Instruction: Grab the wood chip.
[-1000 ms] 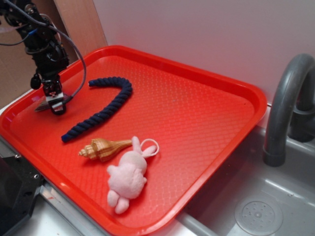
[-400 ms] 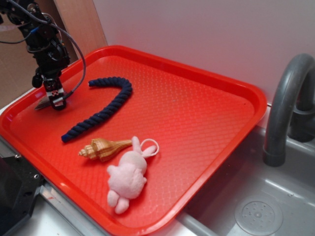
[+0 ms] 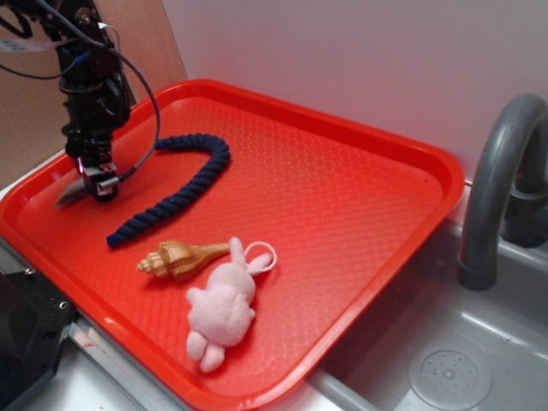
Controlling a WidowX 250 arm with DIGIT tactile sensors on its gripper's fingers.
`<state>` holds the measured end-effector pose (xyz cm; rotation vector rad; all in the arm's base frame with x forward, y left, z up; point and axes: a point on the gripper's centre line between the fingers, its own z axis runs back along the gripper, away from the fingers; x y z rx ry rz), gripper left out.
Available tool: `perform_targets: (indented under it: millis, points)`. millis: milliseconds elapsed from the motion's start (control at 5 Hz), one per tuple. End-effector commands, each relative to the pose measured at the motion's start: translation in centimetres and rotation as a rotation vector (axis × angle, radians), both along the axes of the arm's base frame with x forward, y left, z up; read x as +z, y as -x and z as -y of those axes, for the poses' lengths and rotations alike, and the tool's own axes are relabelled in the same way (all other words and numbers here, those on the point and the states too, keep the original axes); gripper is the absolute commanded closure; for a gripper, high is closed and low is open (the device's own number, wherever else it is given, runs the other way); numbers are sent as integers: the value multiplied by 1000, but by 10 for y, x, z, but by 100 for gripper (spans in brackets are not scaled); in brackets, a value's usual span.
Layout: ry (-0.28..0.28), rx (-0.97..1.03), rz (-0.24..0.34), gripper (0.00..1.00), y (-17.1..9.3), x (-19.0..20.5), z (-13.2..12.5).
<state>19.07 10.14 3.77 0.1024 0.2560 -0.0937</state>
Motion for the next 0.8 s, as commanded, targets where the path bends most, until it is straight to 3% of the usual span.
perform_targets:
  millis: [0,200,400,600]
  points:
    - [83,22,259,100,-1,123,44]
    - [145,13,353,100,4,173,62]
    - [132,32,427,100,-3,200,74]
    - [146,-4,409,100,-28,182,83]
